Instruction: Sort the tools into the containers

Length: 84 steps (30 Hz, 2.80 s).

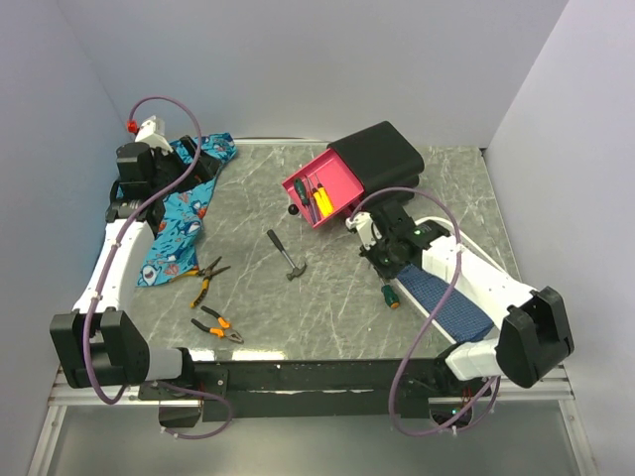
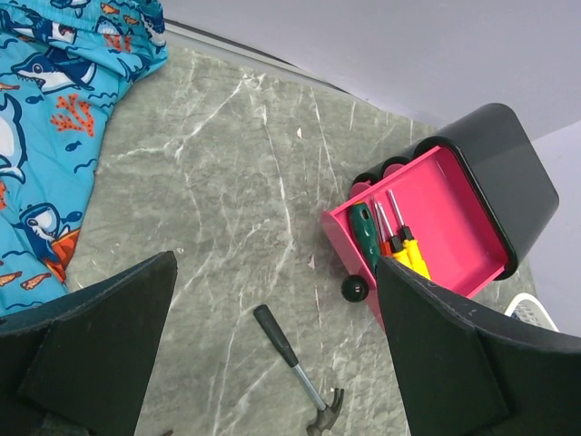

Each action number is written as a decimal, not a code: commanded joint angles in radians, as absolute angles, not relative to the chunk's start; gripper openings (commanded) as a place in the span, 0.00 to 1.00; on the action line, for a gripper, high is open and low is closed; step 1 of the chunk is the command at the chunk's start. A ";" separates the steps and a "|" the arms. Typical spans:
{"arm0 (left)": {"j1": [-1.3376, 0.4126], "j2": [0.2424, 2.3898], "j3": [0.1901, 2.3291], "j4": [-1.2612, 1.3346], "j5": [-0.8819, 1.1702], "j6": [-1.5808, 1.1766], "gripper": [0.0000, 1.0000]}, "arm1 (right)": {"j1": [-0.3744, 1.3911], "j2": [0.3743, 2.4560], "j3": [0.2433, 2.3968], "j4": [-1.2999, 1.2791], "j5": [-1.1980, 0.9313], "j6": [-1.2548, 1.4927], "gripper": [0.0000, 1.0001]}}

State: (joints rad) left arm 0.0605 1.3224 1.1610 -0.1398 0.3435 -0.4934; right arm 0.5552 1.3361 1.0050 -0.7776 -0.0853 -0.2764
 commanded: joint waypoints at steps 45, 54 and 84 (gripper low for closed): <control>0.063 1.376 1.155 -0.110 0.364 -0.509 0.97 | 0.548 1.552 0.910 -0.729 -0.080 -0.222 0.45; 0.064 1.404 1.183 -0.100 0.380 -0.529 0.97 | 0.566 1.605 0.942 -0.687 -0.048 -0.259 0.25; 0.061 1.371 1.223 -0.163 0.342 -0.394 0.97 | 0.534 1.983 1.939 -0.643 0.040 -0.316 0.00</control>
